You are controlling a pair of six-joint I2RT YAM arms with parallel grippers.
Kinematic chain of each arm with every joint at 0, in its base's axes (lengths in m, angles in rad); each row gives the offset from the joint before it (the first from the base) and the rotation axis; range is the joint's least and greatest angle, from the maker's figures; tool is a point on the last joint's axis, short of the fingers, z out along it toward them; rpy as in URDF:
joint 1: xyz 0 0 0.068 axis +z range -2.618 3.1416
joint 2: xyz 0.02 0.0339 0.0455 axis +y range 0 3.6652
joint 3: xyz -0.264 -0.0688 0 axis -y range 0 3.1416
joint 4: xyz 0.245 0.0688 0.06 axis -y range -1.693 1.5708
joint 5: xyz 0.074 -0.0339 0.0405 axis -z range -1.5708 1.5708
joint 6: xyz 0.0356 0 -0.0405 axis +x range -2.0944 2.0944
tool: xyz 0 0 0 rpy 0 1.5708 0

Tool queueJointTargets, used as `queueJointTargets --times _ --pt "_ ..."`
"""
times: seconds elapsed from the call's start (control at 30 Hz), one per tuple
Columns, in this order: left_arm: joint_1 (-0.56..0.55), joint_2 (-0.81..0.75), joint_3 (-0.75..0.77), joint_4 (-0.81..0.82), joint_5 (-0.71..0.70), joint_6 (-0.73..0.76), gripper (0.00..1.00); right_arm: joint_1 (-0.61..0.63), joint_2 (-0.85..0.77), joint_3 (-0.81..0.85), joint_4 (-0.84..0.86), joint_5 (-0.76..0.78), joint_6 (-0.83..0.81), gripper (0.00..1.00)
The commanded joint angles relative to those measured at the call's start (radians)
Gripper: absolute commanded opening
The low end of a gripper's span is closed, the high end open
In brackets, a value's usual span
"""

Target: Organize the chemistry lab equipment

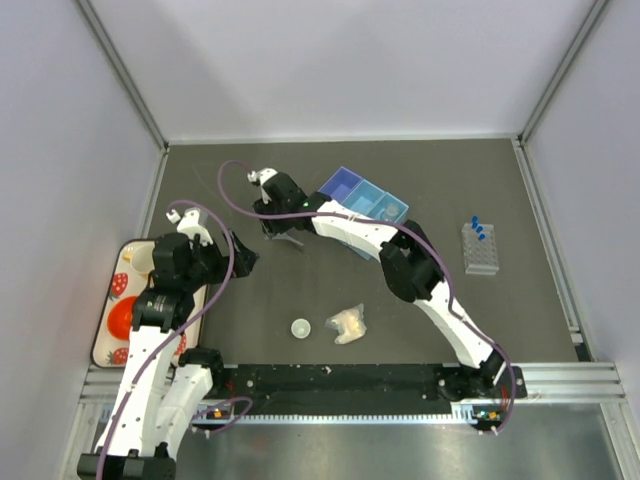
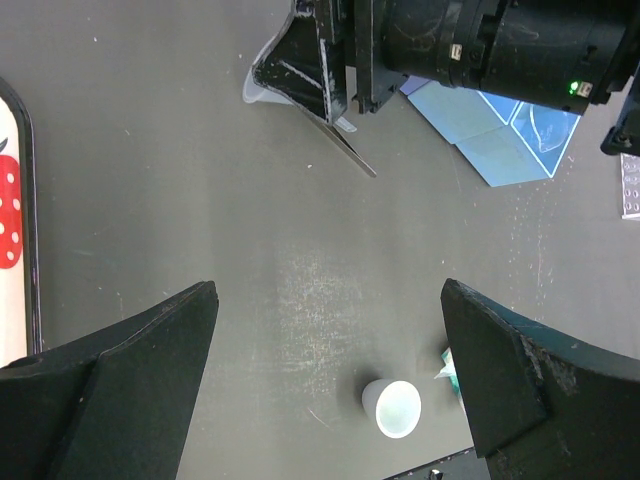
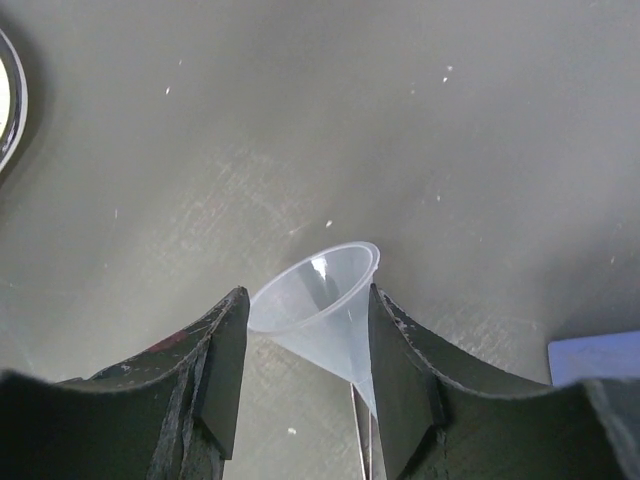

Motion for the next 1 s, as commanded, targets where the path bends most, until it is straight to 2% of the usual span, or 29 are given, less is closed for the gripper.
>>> queueJointTargets --times 0.0,0.27,0.57,0.63,0.77,0.87,0.97 --pt "0.004 -0.010 -0.009 0.058 0.005 0.017 0.99 0.021 -0.097 -0.049 -0.038 0.050 -0.051 0.15" --pt "0.004 -0.010 -0.011 0.057 0.000 0.017 0.99 0.026 -0.221 -0.115 -0.038 0.068 -0.077 0.14" --pt "0.004 -0.008 -0.011 0.057 -0.001 0.017 0.99 0.028 -0.273 -0.150 -0.038 0.070 -0.089 0.15" --pt "0.004 -0.008 -0.011 0.057 0.000 0.017 0.99 0.032 -0.285 -0.167 -0.040 0.096 -0.098 0.18" --pt "0.004 -0.008 -0.009 0.057 0.004 0.017 0.99 0.047 -0.304 -0.196 -0.050 0.136 -0.146 0.38" --pt "0.004 -0.008 -0.009 0.057 0.002 0.017 0.99 0.058 -0.319 -0.221 -0.069 0.172 -0.163 0.45" --pt "0.004 -0.011 -0.009 0.057 0.005 0.017 0.99 0.064 -0.342 -0.262 -0.073 0.197 -0.172 0.46"
